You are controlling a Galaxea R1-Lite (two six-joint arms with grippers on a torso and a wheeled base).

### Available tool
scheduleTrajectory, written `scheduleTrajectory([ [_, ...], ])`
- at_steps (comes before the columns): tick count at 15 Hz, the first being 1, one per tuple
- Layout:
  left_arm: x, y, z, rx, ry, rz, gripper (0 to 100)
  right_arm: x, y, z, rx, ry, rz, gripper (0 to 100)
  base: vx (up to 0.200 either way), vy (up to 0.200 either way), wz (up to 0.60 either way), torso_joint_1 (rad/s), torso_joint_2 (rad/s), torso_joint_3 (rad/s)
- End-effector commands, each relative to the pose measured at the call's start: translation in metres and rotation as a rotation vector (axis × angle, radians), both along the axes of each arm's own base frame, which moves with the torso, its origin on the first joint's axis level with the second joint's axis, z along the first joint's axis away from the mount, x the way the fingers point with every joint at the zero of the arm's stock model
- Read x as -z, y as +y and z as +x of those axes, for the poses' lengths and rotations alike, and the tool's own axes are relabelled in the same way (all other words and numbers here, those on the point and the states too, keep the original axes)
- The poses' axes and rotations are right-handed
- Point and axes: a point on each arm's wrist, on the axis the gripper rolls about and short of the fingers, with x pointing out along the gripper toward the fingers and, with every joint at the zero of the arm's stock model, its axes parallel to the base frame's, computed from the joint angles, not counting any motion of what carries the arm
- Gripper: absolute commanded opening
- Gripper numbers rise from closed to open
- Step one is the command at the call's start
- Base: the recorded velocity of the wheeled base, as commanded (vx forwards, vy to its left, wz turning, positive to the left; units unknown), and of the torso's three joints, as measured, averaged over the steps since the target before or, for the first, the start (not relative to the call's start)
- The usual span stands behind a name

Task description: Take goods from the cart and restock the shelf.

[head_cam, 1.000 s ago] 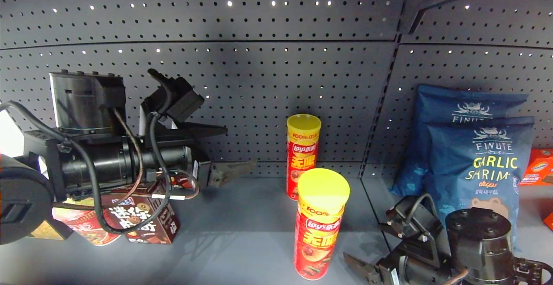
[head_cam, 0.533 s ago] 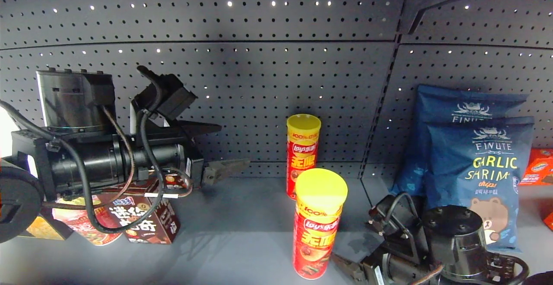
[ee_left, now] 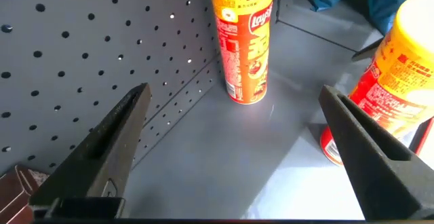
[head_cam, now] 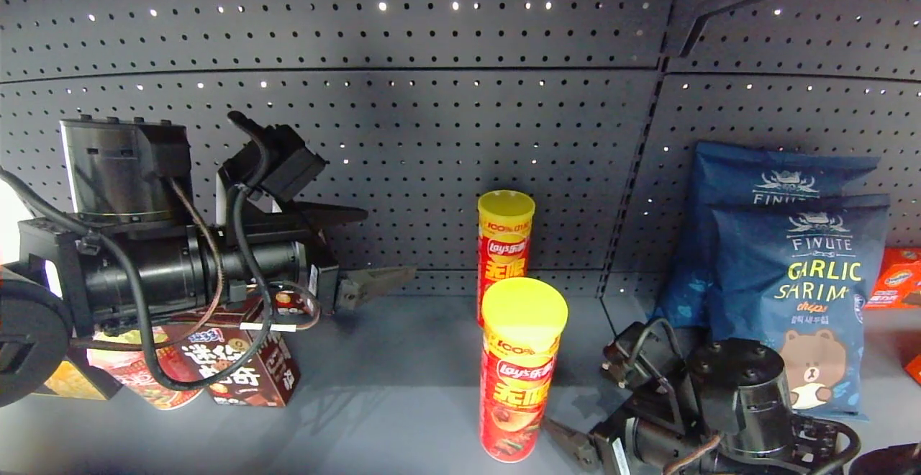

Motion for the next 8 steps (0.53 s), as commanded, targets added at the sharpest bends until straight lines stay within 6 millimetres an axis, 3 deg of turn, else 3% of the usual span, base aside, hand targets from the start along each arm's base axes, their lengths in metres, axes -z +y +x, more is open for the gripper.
scheduleTrajectory([
  [1, -0.004, -0.001, -0.003, 0.008, -0.016, -0.006, 100, -0.01, -0.004, -0.003, 0.008, -0.031, 0.024, 100, 0.0, 0.0, 0.0, 0.0, 0.0, 0.0],
  [3, -0.015, -0.003, -0.013, 0.017, -0.056, -0.019, 100, -0.027, -0.008, -0.008, 0.02, -0.083, 0.066, 100, 0.0, 0.0, 0.0, 0.0, 0.0, 0.0],
  [8, -0.035, 0.013, -0.064, -0.065, -0.153, -0.03, 100, -0.08, -0.035, -0.023, 0.119, -0.255, 0.189, 100, 0.0, 0.0, 0.0, 0.0, 0.0, 0.0],
])
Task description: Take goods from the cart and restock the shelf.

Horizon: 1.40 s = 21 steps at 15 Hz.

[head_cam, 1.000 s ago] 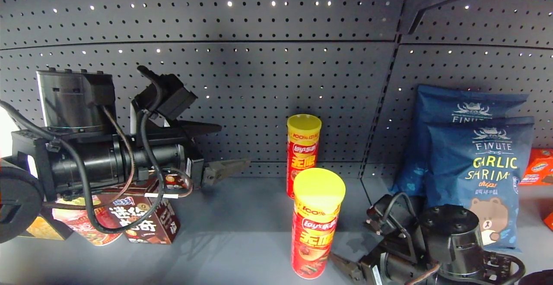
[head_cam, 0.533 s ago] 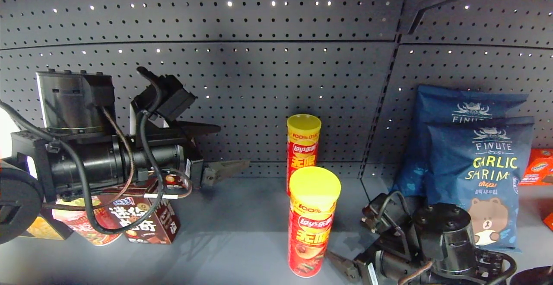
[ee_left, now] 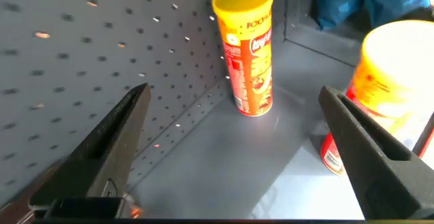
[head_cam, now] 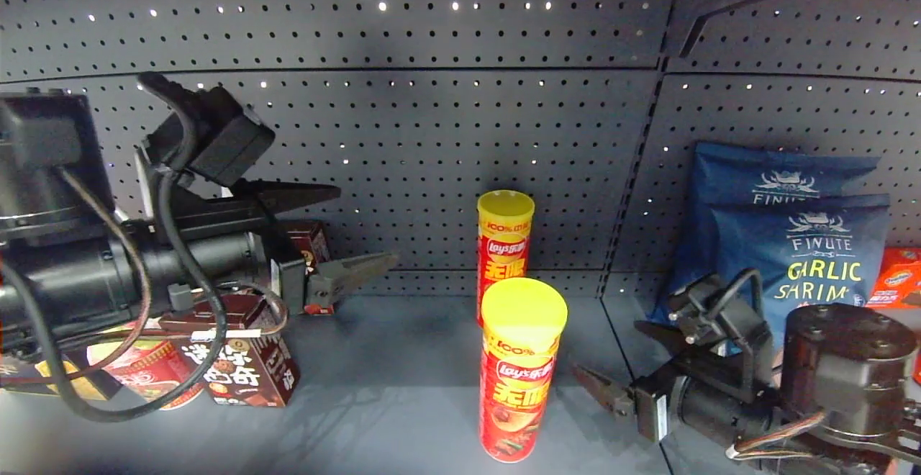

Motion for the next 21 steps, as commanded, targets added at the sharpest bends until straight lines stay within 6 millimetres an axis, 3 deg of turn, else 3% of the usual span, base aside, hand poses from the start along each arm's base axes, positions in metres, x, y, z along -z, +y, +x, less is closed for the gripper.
scheduleTrajectory([
  [1, -0.009, 0.015, -0.036, -0.019, -0.064, -0.023, 100, -0.035, -0.021, -0.013, 0.067, -0.12, 0.099, 100, 0.0, 0.0, 0.0, 0.0, 0.0, 0.0],
  [4, -0.007, 0.033, -0.067, -0.086, -0.102, -0.043, 100, -0.049, -0.044, -0.015, 0.156, -0.179, 0.138, 100, 0.0, 0.0, 0.0, 0.0, 0.0, 0.0],
  [5, -0.003, 0.047, -0.081, -0.148, -0.117, -0.05, 100, -0.053, -0.051, -0.015, 0.184, -0.199, 0.15, 100, 0.0, 0.0, 0.0, 0.0, 0.0, 0.0],
  [7, 0.001, 0.062, -0.102, -0.219, -0.153, -0.065, 100, -0.065, -0.078, -0.02, 0.305, -0.263, 0.178, 100, 0.0, 0.0, 0.0, 0.0, 0.0, 0.0],
  [8, 0.006, 0.073, -0.122, -0.284, -0.173, -0.094, 100, -0.066, -0.095, -0.028, 0.379, -0.291, 0.184, 100, 0.0, 0.0, 0.0, 0.0, 0.0, 0.0],
  [13, 0.043, 0.086, -0.186, -0.429, -0.213, -0.108, 100, -0.055, -0.13, -0.066, 0.531, -0.351, 0.187, 100, 0.0, 0.0, 0.0, 0.0, 0.0, 0.0],
  [15, 0.06, 0.092, -0.222, -0.509, -0.198, -0.095, 100, -0.046, -0.142, -0.096, 0.608, -0.348, 0.172, 100, 0.0, 0.0, 0.0, 0.0, 0.0, 0.0],
  [17, 0.089, 0.09, -0.257, -0.628, -0.177, -0.074, 100, -0.029, -0.153, -0.137, 0.711, -0.302, 0.137, 100, 0.0, 0.0, 0.0, 0.0, 0.0, 0.0],
  [19, 0.101, 0.088, -0.266, -0.66, -0.151, -0.056, 100, -0.014, -0.158, -0.162, 0.751, -0.284, 0.117, 100, 0.0, 0.0, 0.0, 0.0, 0.0, 0.0],
  [21, 0.101, 0.088, -0.265, -0.658, -0.149, -0.055, 100, 0.001, -0.161, -0.182, 0.741, -0.284, 0.12, 100, 0.0, 0.0, 0.0, 0.0, 0.0, 0.0],
])
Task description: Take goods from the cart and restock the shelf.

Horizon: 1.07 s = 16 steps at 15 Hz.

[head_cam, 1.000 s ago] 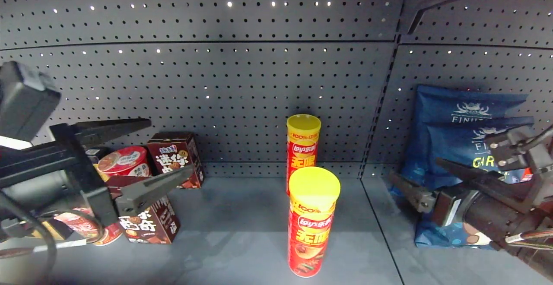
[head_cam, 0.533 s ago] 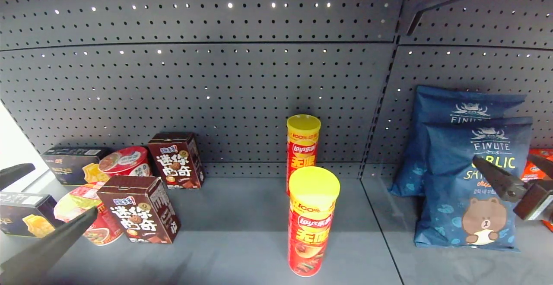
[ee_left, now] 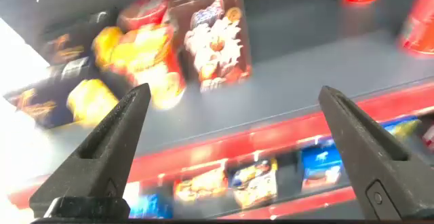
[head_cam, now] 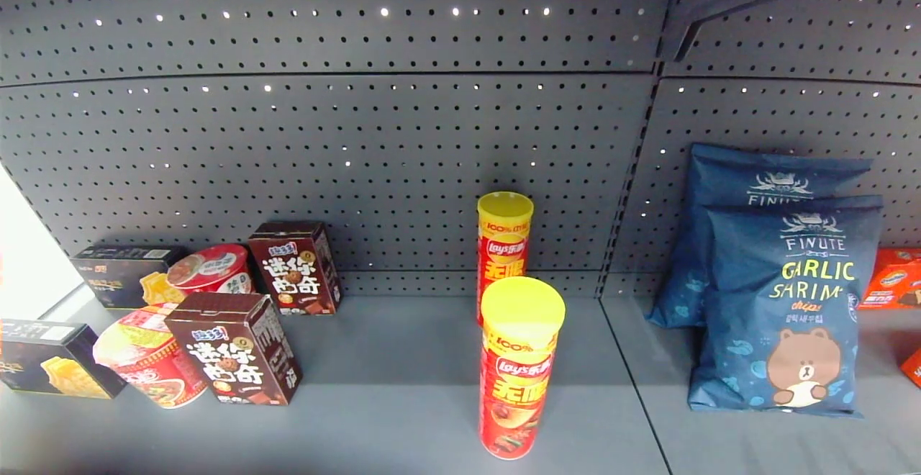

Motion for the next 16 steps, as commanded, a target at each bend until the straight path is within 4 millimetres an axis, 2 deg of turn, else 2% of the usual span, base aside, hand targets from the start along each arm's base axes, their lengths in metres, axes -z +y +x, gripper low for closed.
scheduleTrajectory([
  [1, 0.016, -0.001, -0.005, -0.021, -0.03, 0.004, 100, 0.029, -0.008, -0.042, 0.005, -0.097, 0.017, 100, 0.0, 0.0, 0.0, 0.0, 0.0, 0.0],
  [3, 0.03, -0.001, 0.004, -0.005, -0.034, -0.005, 100, 0.063, -0.007, -0.045, -0.078, -0.089, 0.002, 100, 0.0, 0.0, 0.0, 0.0, 0.0, 0.0],
  [5, 0.059, -0.002, 0.017, 0.074, -0.014, -0.026, 100, 0.058, -0.006, -0.045, -0.083, -0.133, 0.003, 100, 0.0, 0.0, 0.0, 0.0, 0.0, 0.0],
  [6, 0.065, -0.002, 0.02, 0.085, -0.042, -0.049, 100, 0.06, -0.006, -0.045, -0.085, -0.114, -0.001, 100, 0.0, 0.0, 0.0, 0.0, 0.0, 0.0],
  [8, 0.064, -0.003, 0.019, 0.165, -0.019, -0.165, 100, 0.07, -0.006, -0.045, -0.083, -0.015, -0.004, 100, 0.0, 0.0, 0.0, 0.0, 0.0, 0.0],
  [10, 0.064, -0.003, 0.019, 0.179, -0.013, -0.182, 100, 0.071, -0.006, -0.045, -0.113, -0.006, -0.006, 100, 0.0, 0.0, 0.0, 0.0, 0.0, 0.0],
  [11, 0.064, -0.004, 0.014, 0.304, -0.036, -0.19, 100, 0.071, -0.004, -0.045, -0.193, -0.003, -0.01, 100, 0.0, 0.0, 0.0, 0.0, 0.0, 0.0],
  [12, 0.064, -0.005, 0.01, 0.349, -0.071, -0.193, 100, 0.071, -0.004, -0.045, -0.201, 0.0, -0.022, 100, 0.0, 0.0, 0.0, 0.0, 0.0, 0.0],
  [16, 0.065, -0.004, 0.01, 0.317, -0.082, -0.189, 100, 0.071, -0.003, -0.045, -0.234, -0.004, -0.038, 100, 0.0, 0.0, 0.0, 0.0, 0.0, 0.0],
])
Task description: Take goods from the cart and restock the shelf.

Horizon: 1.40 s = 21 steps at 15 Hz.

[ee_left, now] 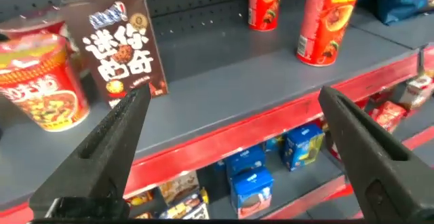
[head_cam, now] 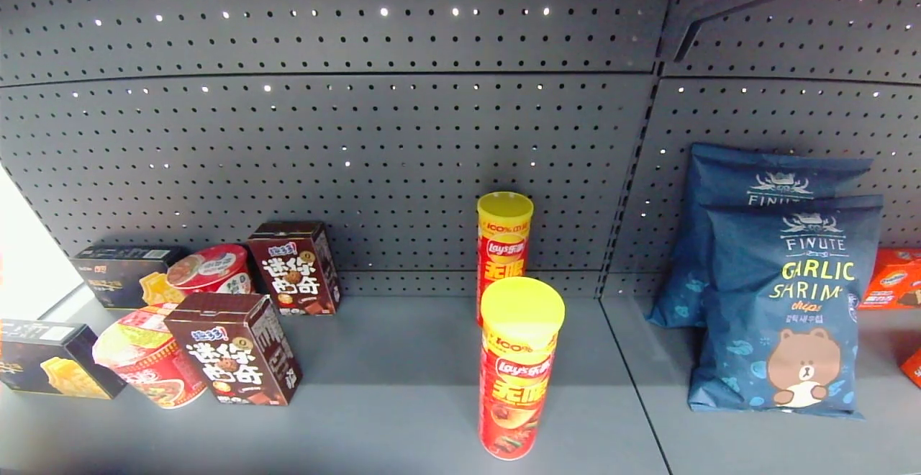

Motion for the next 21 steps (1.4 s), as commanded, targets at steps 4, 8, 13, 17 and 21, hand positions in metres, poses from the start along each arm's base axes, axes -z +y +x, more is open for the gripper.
scheduleTrajectory([
  [4, 0.0006, 0.0003, -0.0004, -0.011, -0.02, 0.016, 100, -0.0003, 0.0003, 0.0004, -0.011, 0.004, -0.003, 100, 0.0, 0.0, 0.0, 0.0, 0.0, 0.0],
  [8, 0.0007, 0.0003, -0.0004, -0.011, -0.021, 0.022, 100, 0.0001, 0.0004, 0.0004, -0.016, 0.005, -0.007, 100, -0.15, 0.0, 0.0, 0.003, 0.0, 0.001],
  [13, 0.0007, 0.0003, -0.0004, -0.012, -0.02, 0.019, 100, -0.0003, 0.0005, 0.0003, -0.019, 0.004, -0.003, 100, 0.0, 0.0, 0.0, 0.0, 0.0, 0.0],
  [17, 0.0009, 0.0005, -0.0003, -0.023, -0.049, 0.09, 100, -0.0003, 0.0005, 0.0003, -0.02, 0.004, -0.003, 100, 0.0, 0.0, 0.0, 0.0, 0.0, 0.0],
  [21, 0.0009, 0.0003, -0.0004, -0.016, -0.047, 0.085, 100, -0.0003, 0.0005, 0.0003, -0.019, 0.004, -0.005, 100, 0.0, -0.05, 0.0, 0.001, 0.0, 0.001],
])
